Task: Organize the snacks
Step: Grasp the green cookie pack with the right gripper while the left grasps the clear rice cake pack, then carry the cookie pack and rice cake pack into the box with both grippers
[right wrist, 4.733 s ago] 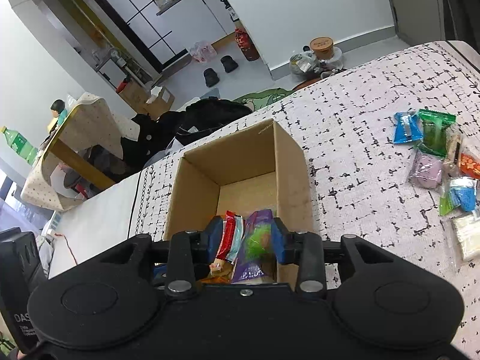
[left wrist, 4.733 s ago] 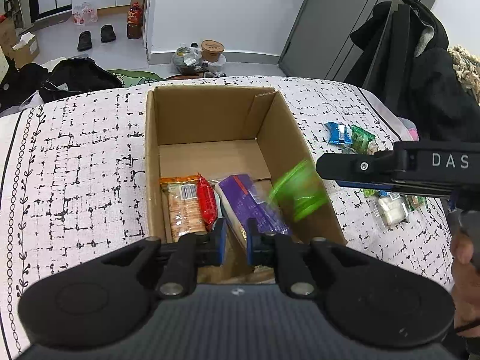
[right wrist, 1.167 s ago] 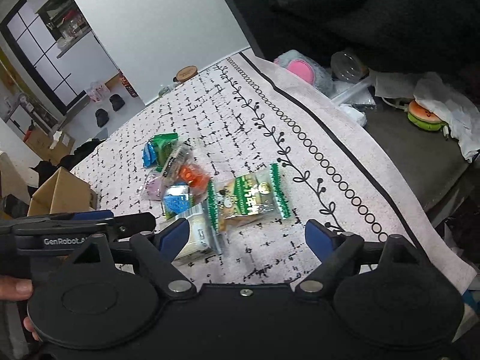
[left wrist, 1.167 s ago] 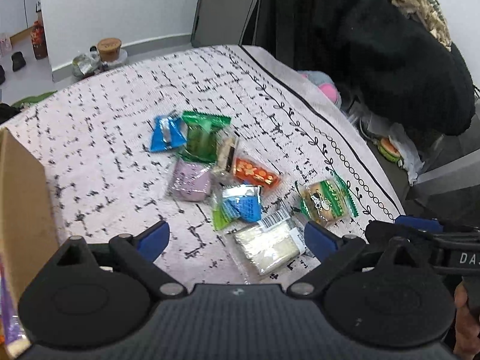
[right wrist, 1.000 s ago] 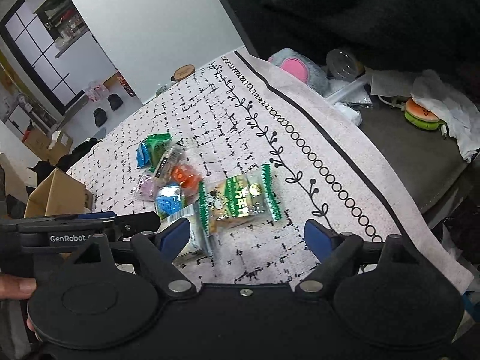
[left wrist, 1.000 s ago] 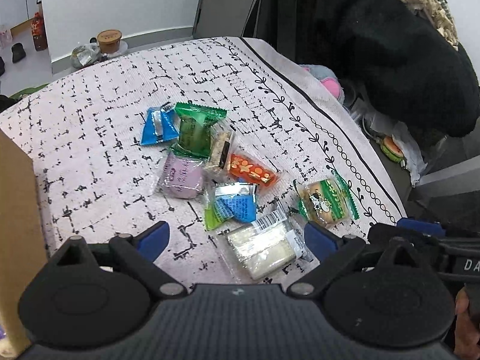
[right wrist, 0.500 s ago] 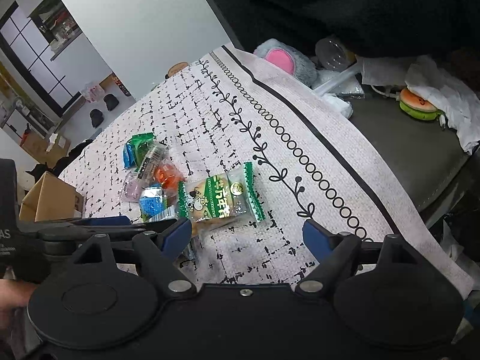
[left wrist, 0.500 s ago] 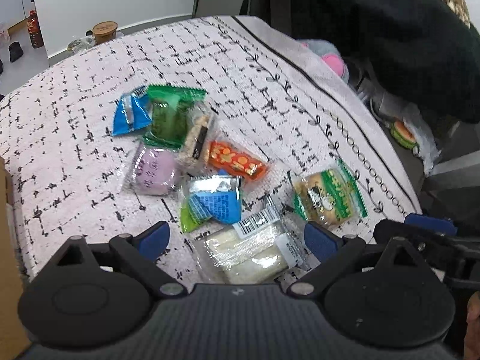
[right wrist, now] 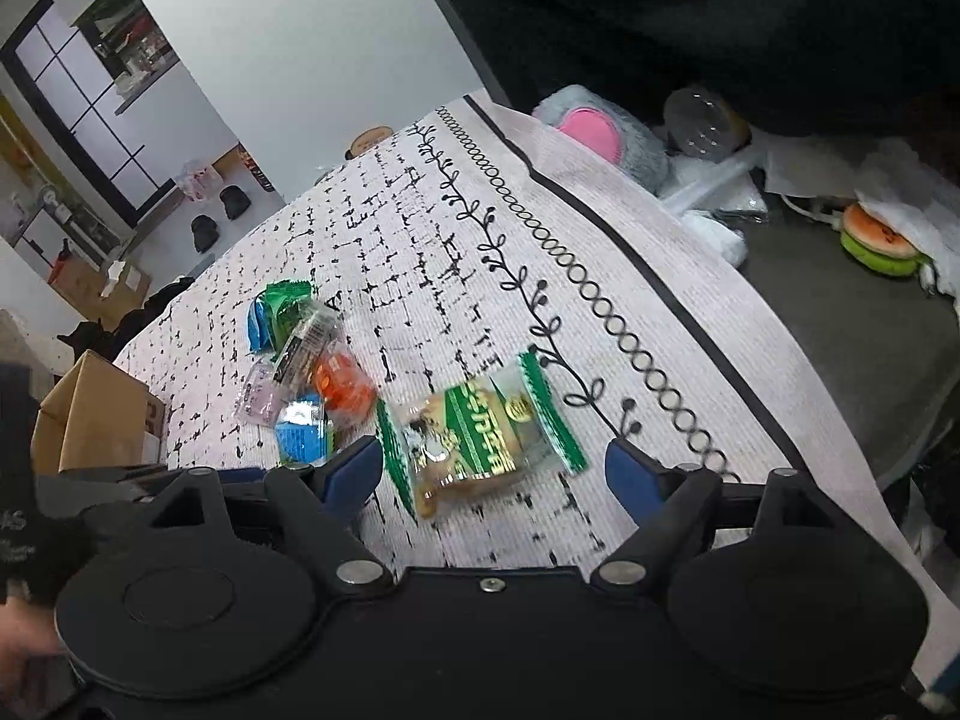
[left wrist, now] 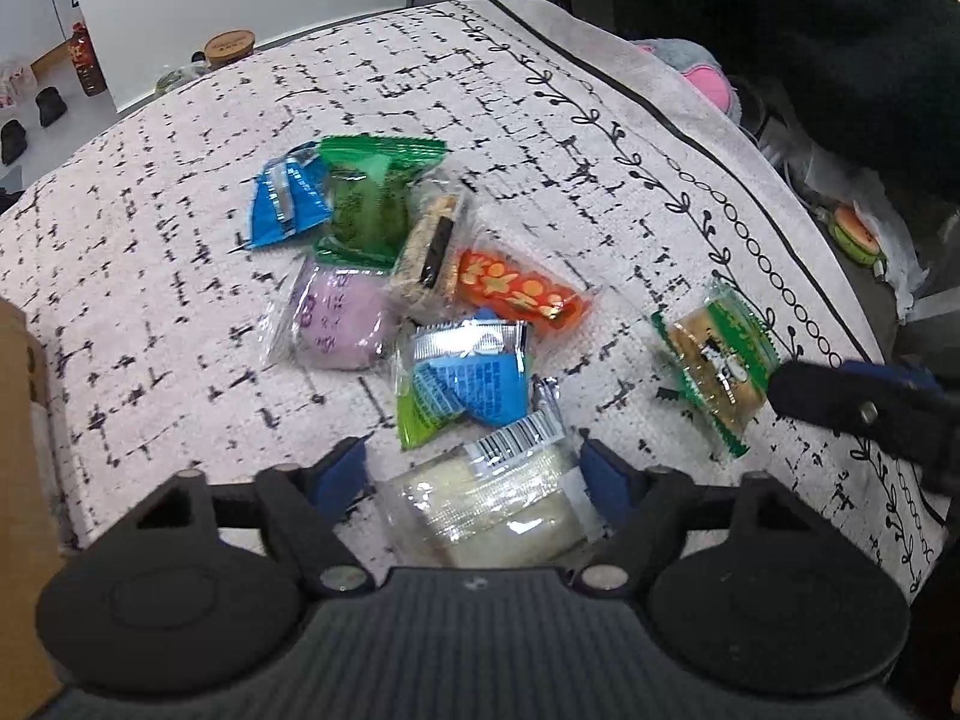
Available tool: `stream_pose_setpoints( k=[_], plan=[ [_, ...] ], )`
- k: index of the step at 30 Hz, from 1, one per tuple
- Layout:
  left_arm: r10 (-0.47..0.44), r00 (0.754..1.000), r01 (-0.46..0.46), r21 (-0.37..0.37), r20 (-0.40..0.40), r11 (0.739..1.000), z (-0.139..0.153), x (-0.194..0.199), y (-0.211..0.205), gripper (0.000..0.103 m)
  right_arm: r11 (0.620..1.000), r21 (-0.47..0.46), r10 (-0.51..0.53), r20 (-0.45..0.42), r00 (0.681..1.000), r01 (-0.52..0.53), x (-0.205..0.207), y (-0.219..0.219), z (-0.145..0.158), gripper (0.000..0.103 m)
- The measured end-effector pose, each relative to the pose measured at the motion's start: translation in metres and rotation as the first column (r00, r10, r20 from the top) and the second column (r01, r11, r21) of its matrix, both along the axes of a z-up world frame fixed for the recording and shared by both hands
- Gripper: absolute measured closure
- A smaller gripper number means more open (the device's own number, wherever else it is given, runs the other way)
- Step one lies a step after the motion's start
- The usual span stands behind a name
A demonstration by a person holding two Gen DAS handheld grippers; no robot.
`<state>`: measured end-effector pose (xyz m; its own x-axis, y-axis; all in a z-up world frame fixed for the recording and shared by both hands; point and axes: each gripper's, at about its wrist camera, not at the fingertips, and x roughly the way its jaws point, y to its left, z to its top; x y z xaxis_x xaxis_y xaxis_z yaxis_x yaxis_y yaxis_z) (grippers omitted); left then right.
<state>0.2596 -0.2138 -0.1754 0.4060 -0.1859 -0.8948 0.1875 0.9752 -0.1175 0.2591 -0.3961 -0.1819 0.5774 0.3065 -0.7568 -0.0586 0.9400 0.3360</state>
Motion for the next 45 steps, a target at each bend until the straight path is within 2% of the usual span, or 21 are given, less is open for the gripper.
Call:
stream_pose_setpoints(
  k=[3,7,9,18,19,21,25,32,45],
  plan=[
    [-0.002,1.0,0.002,0.012,-0.002,1.0,0.002,-0.003,0.004,0.038,1.0,-0.005,0.014,0.002,1.0,-0.014,0.008,0.004,-0.003,0.021],
    [0.011,1.0,-0.011,0.025,-0.004,1.0,0.003,-0.005,0.01,0.042,0.999,-0.017,0.034,0.007,0.999,-0.034,0.016,0.01,-0.007,0.017],
    [0.022,1.0,-0.022,0.029,-0.006,0.999,0.004,-0.006,0.013,0.043,0.998,-0.033,0.048,0.011,0.999,-0.048,0.019,0.013,-0.01,0.014],
    [0.07,0.997,-0.07,0.014,-0.014,0.997,0.01,-0.011,0.034,0.044,0.991,-0.082,0.105,-0.006,0.994,-0.105,0.03,0.028,-0.021,0.012],
    [0.083,0.996,-0.083,0.007,-0.013,0.997,0.01,-0.011,0.038,0.045,0.99,-0.088,0.107,-0.008,0.994,-0.108,0.03,0.03,-0.022,0.014],
    [0.105,0.994,-0.105,-0.001,-0.008,0.994,0.013,-0.011,0.044,0.045,0.989,-0.089,0.12,-0.019,0.993,-0.121,0.029,0.032,-0.022,0.027],
    [0.116,0.993,-0.116,-0.009,-0.001,0.993,0.017,-0.015,0.05,0.045,0.987,-0.083,0.135,-0.033,0.99,-0.138,0.023,0.036,-0.018,0.041],
    [0.111,0.993,-0.11,-0.029,0.034,0.993,0.031,-0.022,0.059,0.045,0.99,-0.053,0.129,-0.023,0.991,-0.13,0.008,0.041,-0.005,0.045],
    [0.111,0.983,-0.103,-0.055,0.146,0.993,0.066,-0.038,0.082,0.045,0.989,-0.031,0.147,0.058,0.987,-0.145,-0.011,0.078,0.037,0.045]
  ],
)
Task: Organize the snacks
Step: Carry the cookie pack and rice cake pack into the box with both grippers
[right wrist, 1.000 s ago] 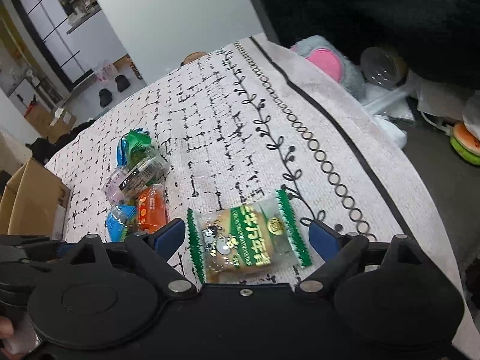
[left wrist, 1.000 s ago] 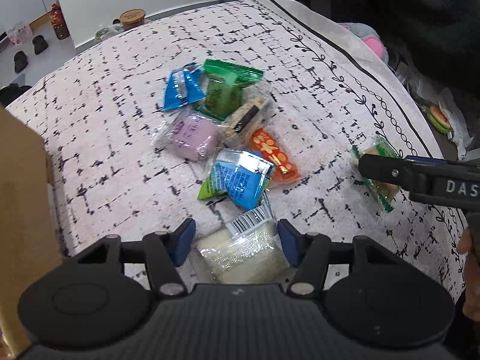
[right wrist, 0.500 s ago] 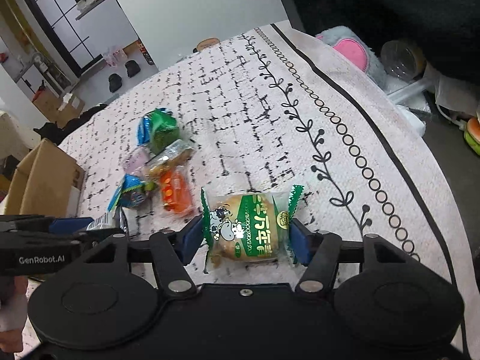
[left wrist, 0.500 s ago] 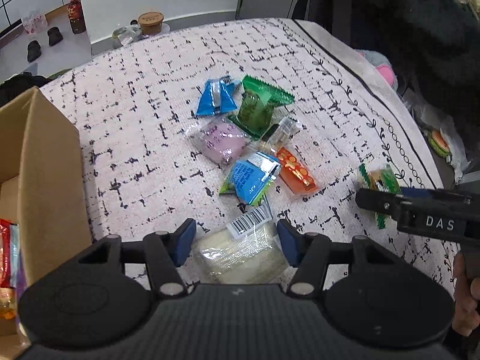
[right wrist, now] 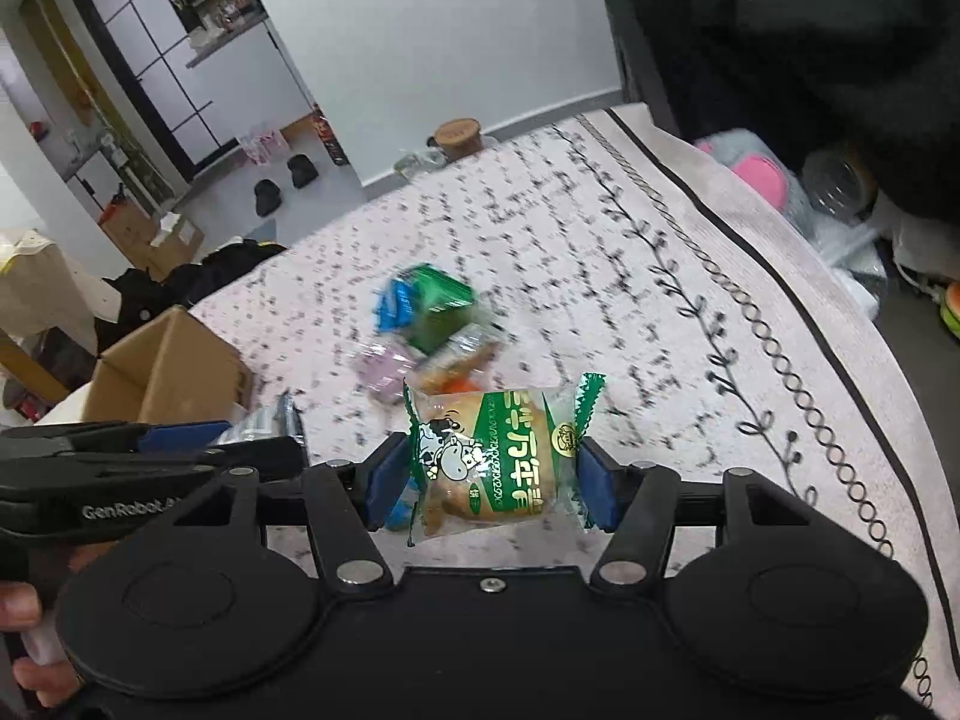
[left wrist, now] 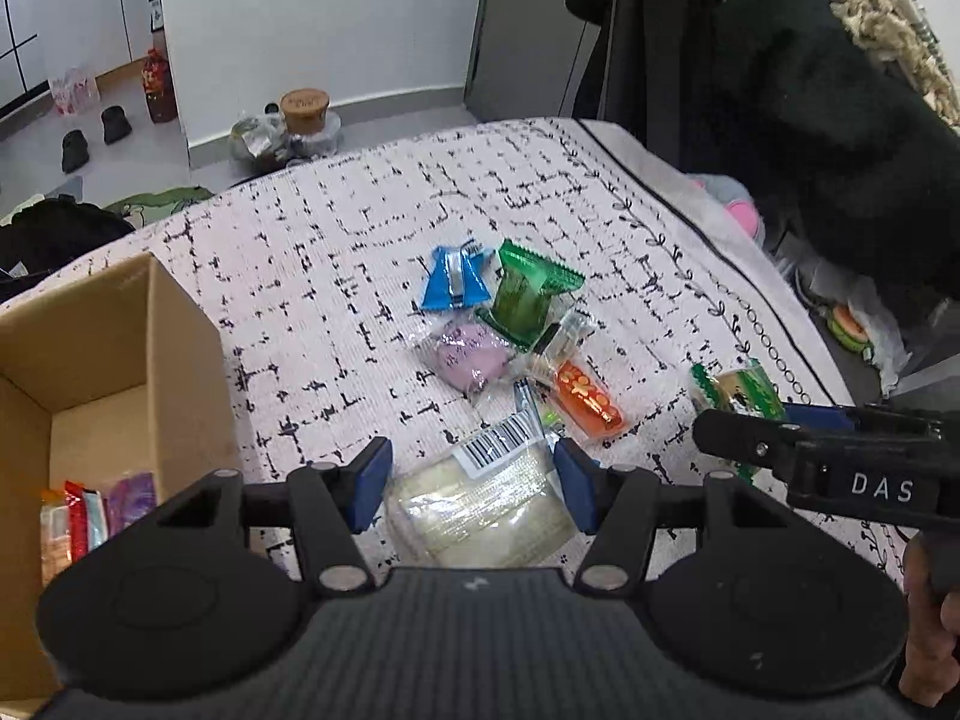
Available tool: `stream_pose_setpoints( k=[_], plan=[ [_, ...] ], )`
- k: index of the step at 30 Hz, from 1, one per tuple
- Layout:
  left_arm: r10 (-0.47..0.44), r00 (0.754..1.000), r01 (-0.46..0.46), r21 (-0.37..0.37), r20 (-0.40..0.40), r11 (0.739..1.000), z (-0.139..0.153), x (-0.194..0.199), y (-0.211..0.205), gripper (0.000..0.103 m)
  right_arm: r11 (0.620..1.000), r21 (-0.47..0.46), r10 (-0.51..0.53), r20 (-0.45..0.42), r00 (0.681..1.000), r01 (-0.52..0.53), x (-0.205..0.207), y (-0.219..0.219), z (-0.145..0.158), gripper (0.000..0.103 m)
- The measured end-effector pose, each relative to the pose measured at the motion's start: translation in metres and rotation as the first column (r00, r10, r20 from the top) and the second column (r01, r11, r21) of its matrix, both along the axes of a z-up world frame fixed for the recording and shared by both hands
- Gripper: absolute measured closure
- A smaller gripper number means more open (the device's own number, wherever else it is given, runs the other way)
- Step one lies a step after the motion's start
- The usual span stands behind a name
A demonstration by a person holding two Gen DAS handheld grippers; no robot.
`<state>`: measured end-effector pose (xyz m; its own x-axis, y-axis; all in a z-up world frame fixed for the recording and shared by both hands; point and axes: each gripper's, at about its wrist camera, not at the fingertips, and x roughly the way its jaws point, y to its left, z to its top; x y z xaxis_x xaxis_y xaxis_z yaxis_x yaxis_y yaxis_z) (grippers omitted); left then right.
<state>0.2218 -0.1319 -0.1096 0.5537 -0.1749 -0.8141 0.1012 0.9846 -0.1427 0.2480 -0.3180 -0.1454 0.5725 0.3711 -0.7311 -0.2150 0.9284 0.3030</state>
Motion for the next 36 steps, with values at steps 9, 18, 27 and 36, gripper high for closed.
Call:
stream_pose_setpoints(
  k=[9,18,27,36],
  plan=[
    [0.052,0.997,-0.05,-0.025,0.059,0.998,0.019,-0.01,0.026,0.045,0.999,0.021,0.037,0.048,0.998,-0.038,-0.006,0.033,0.023,0.045],
    [0.087,0.991,-0.084,-0.032,0.098,0.996,0.035,-0.021,0.054,0.045,0.996,0.034,0.076,0.074,0.994,-0.079,-0.013,0.064,0.036,0.045],
    [0.137,0.982,-0.133,-0.04,0.133,0.99,0.048,-0.031,0.086,0.045,0.991,0.052,0.117,0.097,0.988,-0.123,-0.018,0.097,0.045,0.045],
    [0.212,0.966,-0.209,-0.033,0.145,0.977,0.052,-0.044,0.126,0.045,0.981,0.062,0.175,0.108,0.979,-0.182,-0.024,0.136,0.048,0.045]
  ],
)
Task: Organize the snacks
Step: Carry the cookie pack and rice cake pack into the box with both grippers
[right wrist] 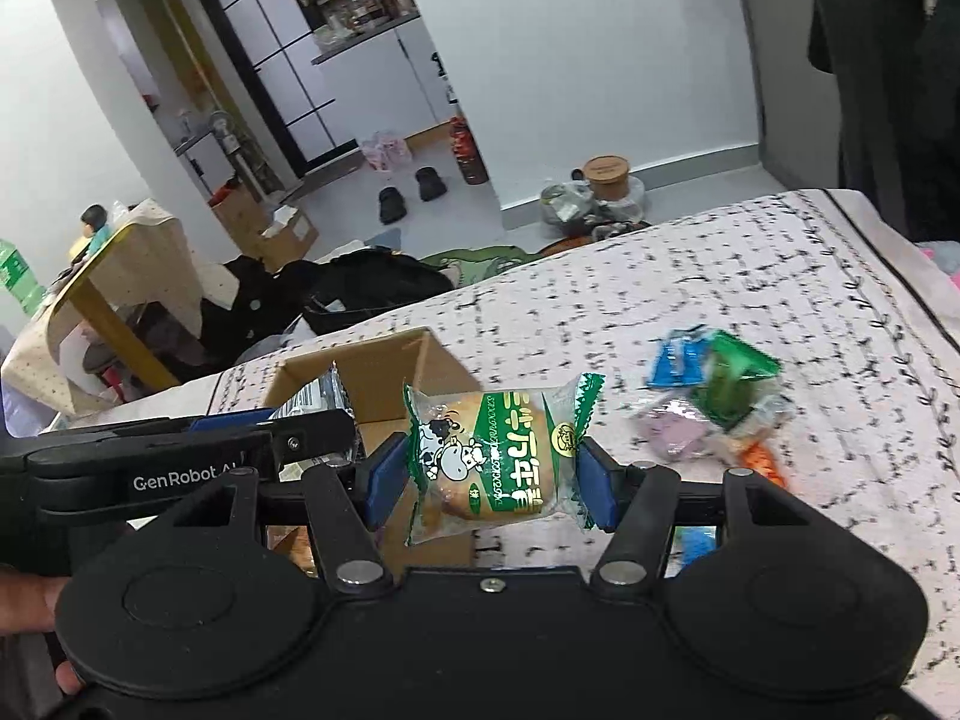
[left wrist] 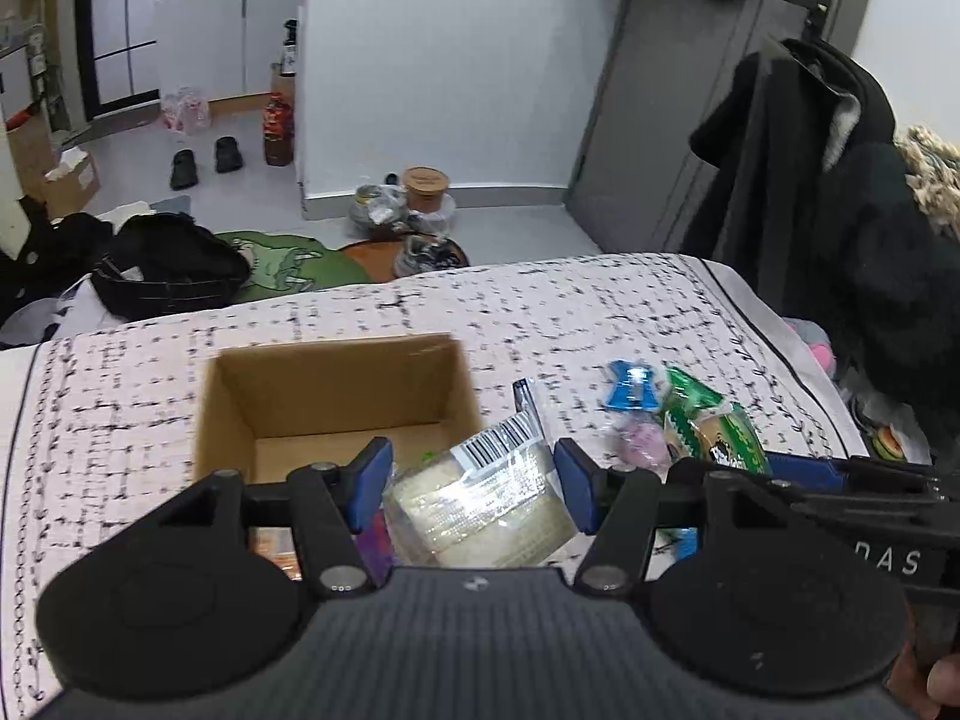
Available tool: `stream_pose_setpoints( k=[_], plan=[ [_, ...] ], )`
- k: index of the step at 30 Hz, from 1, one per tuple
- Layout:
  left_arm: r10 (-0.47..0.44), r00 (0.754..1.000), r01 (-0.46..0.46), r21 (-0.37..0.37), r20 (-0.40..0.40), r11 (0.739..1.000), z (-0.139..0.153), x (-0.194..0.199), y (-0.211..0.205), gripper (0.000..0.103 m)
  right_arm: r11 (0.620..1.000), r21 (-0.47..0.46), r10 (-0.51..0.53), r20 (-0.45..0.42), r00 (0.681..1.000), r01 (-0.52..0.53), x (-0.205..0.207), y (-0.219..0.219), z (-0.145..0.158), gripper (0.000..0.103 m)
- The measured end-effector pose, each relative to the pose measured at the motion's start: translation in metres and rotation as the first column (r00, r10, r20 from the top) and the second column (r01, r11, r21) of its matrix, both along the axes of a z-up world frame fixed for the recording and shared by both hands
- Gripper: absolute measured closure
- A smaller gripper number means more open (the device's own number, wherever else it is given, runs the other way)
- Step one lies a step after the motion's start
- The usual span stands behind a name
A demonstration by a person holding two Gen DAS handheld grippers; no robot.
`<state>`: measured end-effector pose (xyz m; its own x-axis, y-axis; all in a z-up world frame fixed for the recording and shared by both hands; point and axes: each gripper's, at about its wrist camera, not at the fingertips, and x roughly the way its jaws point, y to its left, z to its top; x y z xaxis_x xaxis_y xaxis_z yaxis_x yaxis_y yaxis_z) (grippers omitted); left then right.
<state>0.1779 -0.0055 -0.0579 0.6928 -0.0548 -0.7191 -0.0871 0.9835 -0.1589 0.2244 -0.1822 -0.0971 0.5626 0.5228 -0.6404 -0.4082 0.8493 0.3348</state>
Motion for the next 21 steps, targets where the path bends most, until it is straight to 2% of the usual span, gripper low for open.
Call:
stream_pose_setpoints(
  k=[13,21],
  plan=[
    [0.099,0.994,-0.098,0.015,-0.036,0.995,-0.012,-0.011,0.052,0.045,0.998,0.024,0.052,-0.013,0.999,-0.051,-0.005,0.041,-0.003,0.045],
    [0.098,0.992,-0.1,-0.022,-0.085,0.995,-0.027,-0.017,0.06,0.044,0.997,0.02,0.076,-0.019,0.997,-0.075,-0.006,0.055,-0.004,0.045]
  ],
)
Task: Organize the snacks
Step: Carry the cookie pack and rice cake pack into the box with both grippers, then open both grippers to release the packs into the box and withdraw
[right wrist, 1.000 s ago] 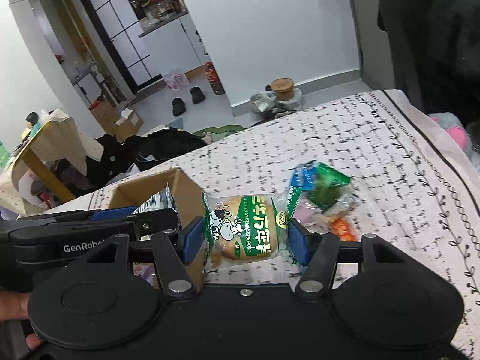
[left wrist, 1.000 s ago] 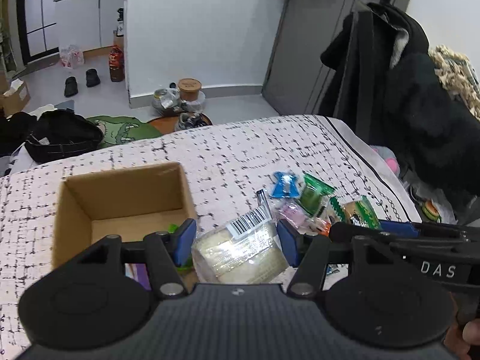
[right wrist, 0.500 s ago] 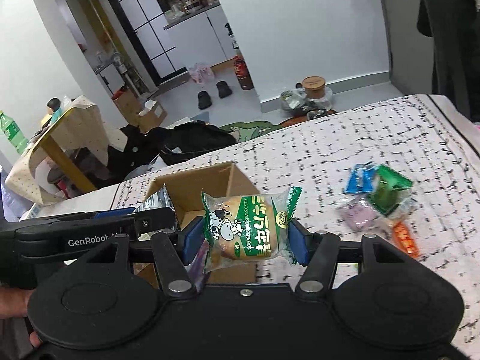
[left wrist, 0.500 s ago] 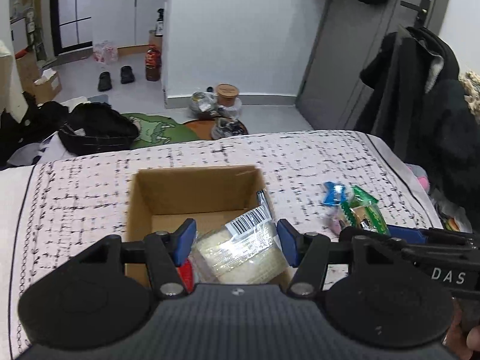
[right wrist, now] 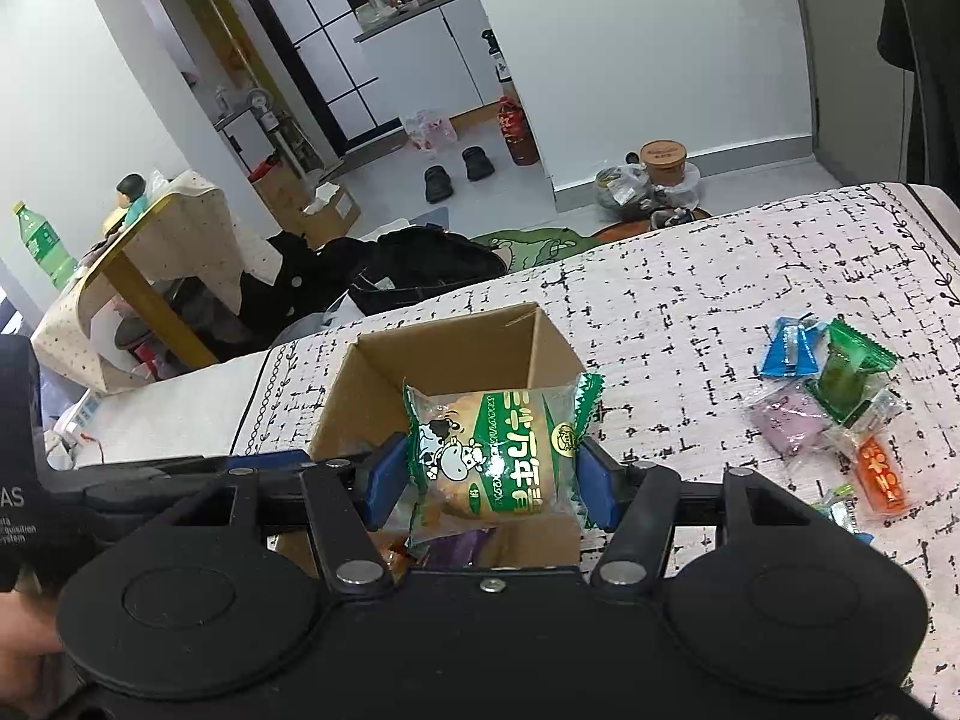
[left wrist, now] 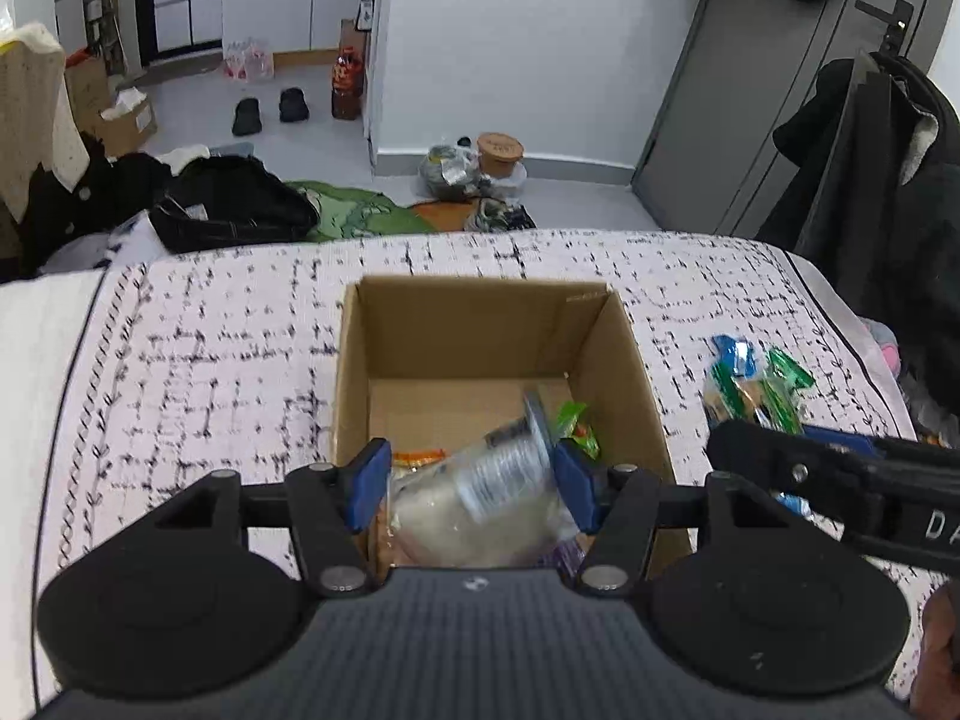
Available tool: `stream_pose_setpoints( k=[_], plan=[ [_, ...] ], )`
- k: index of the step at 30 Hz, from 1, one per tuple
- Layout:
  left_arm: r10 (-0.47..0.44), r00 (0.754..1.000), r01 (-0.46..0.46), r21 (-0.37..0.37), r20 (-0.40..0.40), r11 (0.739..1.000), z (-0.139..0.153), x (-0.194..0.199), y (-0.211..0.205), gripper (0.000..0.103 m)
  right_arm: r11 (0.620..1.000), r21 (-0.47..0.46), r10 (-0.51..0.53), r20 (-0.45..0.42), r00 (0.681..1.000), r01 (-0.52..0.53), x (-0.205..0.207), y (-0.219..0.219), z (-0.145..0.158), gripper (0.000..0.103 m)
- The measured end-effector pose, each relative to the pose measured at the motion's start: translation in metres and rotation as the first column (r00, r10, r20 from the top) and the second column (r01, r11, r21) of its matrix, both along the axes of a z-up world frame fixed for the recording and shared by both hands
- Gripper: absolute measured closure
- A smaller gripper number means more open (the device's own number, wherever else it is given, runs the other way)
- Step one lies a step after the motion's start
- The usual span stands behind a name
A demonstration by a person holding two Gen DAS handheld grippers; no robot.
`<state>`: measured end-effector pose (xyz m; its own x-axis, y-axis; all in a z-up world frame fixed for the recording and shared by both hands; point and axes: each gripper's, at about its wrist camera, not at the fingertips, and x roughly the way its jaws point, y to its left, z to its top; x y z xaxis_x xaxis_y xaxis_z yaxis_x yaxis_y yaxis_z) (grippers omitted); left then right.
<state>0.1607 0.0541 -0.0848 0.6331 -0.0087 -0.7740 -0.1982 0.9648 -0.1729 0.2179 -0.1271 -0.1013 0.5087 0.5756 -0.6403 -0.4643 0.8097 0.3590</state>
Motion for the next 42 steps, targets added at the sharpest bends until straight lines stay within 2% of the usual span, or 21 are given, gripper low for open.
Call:
stream_pose_setpoints(
  k=[13,20,29,42],
  plan=[
    [0.064,0.998,-0.064,0.011,0.015,0.998,0.008,-0.008,0.02,0.04,0.999,0.034,0.019,0.006,1.0,-0.019,0.002,0.018,0.006,0.043],
    [0.054,0.998,-0.054,0.009,0.022,0.999,0.011,-0.017,0.02,0.037,0.997,0.074,0.007,0.018,1.0,-0.008,0.005,0.009,0.011,0.024],
    [0.038,0.999,-0.038,-0.012,0.005,0.999,0.011,-0.011,0.008,0.033,0.996,0.061,-0.066,-0.014,0.998,0.066,0.005,-0.033,0.001,0.02],
    [-0.003,0.999,0.003,-0.006,0.053,1.0,0.017,-0.008,-0.026,0.007,0.991,0.033,-0.13,-0.028,0.991,0.131,-0.004,-0.082,-0.006,0.008]
  ],
)
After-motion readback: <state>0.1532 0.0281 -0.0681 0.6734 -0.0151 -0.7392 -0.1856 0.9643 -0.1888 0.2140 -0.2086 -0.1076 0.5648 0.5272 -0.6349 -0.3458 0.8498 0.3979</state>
